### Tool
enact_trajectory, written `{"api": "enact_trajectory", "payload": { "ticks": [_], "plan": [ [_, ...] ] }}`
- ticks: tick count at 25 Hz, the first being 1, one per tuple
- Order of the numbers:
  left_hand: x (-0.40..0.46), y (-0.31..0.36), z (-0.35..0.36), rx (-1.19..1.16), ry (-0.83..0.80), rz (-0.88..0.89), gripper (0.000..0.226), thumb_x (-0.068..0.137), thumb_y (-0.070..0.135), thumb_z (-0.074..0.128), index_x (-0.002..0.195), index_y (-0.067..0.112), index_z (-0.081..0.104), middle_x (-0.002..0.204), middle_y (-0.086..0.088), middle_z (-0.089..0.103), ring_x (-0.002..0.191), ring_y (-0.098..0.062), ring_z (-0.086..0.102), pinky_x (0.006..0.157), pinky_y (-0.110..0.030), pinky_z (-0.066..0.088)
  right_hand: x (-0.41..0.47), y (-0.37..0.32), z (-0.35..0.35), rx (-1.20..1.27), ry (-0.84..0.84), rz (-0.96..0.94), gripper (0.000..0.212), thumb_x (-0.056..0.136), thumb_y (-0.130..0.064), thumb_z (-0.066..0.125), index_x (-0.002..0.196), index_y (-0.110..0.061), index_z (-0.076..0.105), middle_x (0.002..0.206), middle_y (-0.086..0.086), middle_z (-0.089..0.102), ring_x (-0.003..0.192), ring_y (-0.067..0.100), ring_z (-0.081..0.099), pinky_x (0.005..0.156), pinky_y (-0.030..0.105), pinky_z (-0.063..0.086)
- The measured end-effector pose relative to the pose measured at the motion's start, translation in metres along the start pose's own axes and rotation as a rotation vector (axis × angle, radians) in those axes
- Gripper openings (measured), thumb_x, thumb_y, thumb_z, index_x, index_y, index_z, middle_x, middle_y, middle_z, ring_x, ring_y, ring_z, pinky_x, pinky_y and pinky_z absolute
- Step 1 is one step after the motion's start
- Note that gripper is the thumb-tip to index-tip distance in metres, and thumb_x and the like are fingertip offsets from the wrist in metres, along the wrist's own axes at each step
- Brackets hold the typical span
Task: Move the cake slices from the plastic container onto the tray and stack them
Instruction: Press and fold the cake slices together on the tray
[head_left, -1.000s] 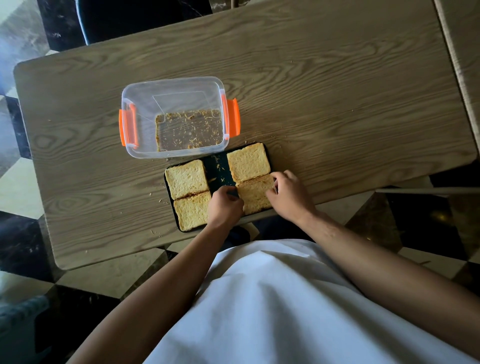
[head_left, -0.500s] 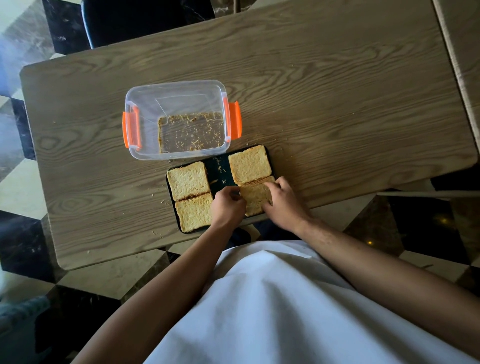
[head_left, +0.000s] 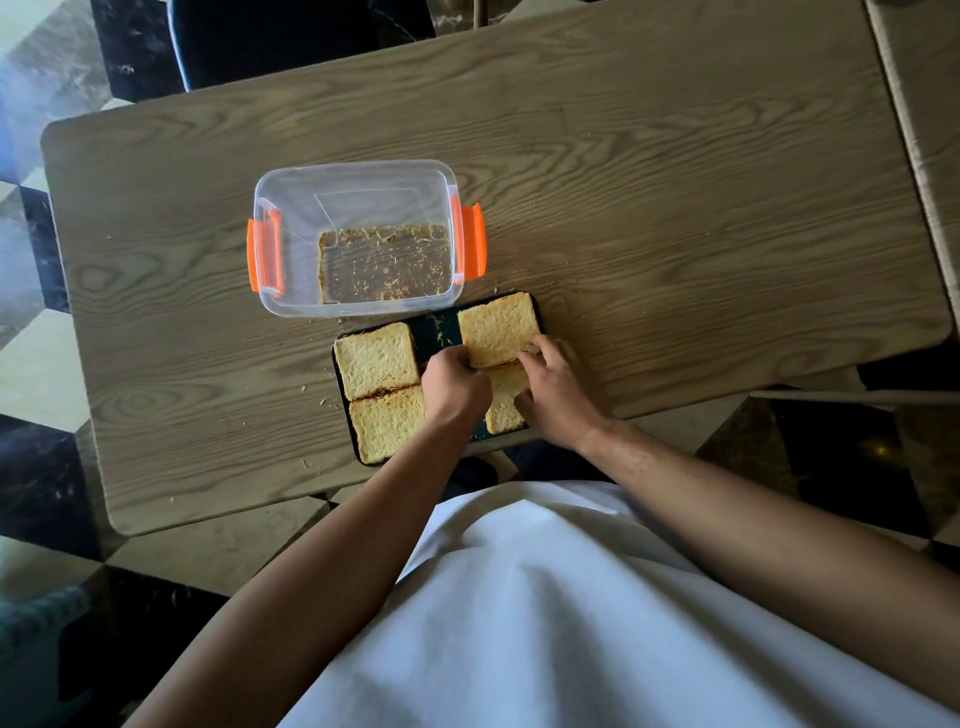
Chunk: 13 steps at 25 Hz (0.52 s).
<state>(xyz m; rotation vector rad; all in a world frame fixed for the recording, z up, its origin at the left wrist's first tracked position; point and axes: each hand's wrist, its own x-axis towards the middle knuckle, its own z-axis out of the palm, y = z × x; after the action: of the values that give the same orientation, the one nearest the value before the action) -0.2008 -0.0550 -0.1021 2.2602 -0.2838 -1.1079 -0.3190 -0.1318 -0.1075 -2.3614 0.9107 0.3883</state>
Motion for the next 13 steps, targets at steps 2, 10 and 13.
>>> {"api": "enact_trajectory", "payload": {
  "ticks": [2,10,13],
  "plan": [
    [0.001,0.001,0.000,-0.016,-0.011,-0.002,0.035,0.068,-0.006,0.046,0.083,0.008,0.074,0.077,-0.014,0.074,0.059,-0.026,0.054,0.052,-0.027,0.040,0.000,0.001,0.001,0.001,0.000,-0.001,0.060,0.086,0.005,0.064,0.143,-0.001,0.047,0.157,0.016,0.030,0.145,0.029,0.025,0.118,0.034,0.027],
    [0.002,-0.005,-0.009,0.099,-0.009,0.047,0.032,0.079,0.001,0.054,0.104,0.011,0.071,0.096,-0.010,0.074,0.085,-0.031,0.068,0.062,-0.029,0.049,0.007,0.002,0.000,-0.047,0.032,-0.036,0.059,0.085,-0.002,0.065,0.141,-0.002,0.050,0.153,0.018,0.036,0.144,0.031,0.026,0.117,0.036,0.028],
    [-0.005,-0.016,-0.019,0.316,0.061,0.231,0.046,0.084,0.007,0.058,0.130,0.008,0.058,0.124,-0.014,0.058,0.111,-0.031,0.054,0.088,-0.033,0.044,0.013,-0.006,0.001,-0.086,0.016,-0.083,0.068,0.081,0.009,0.064,0.144,-0.001,0.044,0.156,0.022,0.030,0.146,0.035,0.024,0.120,0.040,0.027]
  ]
}}
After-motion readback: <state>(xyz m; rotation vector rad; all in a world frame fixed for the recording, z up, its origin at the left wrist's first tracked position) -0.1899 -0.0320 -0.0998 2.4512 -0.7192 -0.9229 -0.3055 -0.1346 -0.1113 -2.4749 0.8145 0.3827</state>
